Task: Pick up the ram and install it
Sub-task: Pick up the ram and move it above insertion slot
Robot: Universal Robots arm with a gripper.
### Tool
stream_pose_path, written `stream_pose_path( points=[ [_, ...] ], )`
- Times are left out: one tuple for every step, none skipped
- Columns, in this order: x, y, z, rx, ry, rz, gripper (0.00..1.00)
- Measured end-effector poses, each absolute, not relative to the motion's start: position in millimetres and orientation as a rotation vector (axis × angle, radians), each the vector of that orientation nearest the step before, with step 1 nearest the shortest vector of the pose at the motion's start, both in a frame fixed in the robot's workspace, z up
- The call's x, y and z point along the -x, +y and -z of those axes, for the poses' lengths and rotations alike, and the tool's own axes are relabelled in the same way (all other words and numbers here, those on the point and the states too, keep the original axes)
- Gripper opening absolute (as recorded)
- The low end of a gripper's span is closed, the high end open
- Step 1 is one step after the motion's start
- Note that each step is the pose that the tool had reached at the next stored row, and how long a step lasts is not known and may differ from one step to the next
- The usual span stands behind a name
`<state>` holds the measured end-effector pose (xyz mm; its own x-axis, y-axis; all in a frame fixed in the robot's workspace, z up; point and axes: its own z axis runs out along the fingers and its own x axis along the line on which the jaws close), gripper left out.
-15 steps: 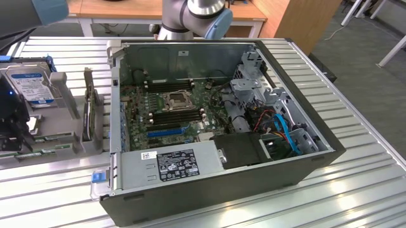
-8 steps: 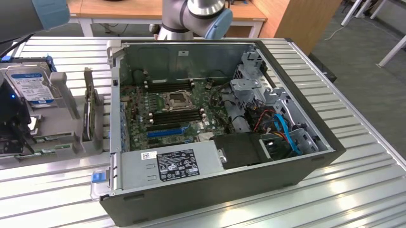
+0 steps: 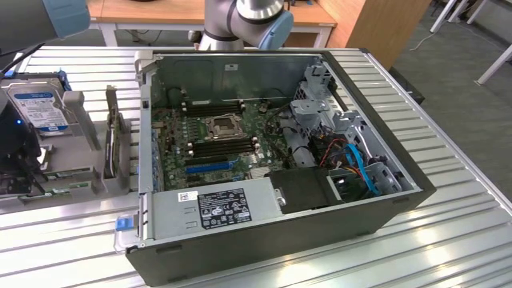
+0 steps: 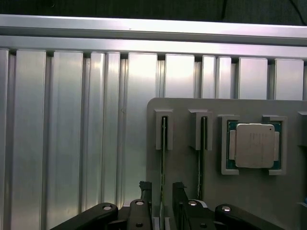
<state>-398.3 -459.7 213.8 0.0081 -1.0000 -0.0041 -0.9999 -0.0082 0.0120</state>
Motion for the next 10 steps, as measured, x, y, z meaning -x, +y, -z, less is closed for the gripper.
stream_pose_path(
  points=[
    [397.4,-459.7,-213.8,-2.226,-2.208,0.018,0.31],
    [396.5,-459.7,-213.8,-2.227,-2.208,0.018,0.31],
    [395.8,-459.7,-213.7,-2.226,-2.208,0.019,0.31],
    [395.6,-459.6,-213.7,-2.226,-2.208,0.019,0.31],
    [395.6,-459.7,-213.8,-2.226,-2.208,0.019,0.31],
    [395.6,-459.7,-213.8,-2.226,-2.208,0.019,0.31],
    [395.6,-459.7,-213.8,-2.226,-2.208,0.019,0.31],
    [394.9,-459.7,-213.9,-2.226,-2.207,0.019,0.31],
    [394.0,-459.7,-213.9,-2.226,-2.207,0.019,0.31],
    [392.9,-459.7,-213.8,-2.226,-2.207,0.019,0.31]
  ],
)
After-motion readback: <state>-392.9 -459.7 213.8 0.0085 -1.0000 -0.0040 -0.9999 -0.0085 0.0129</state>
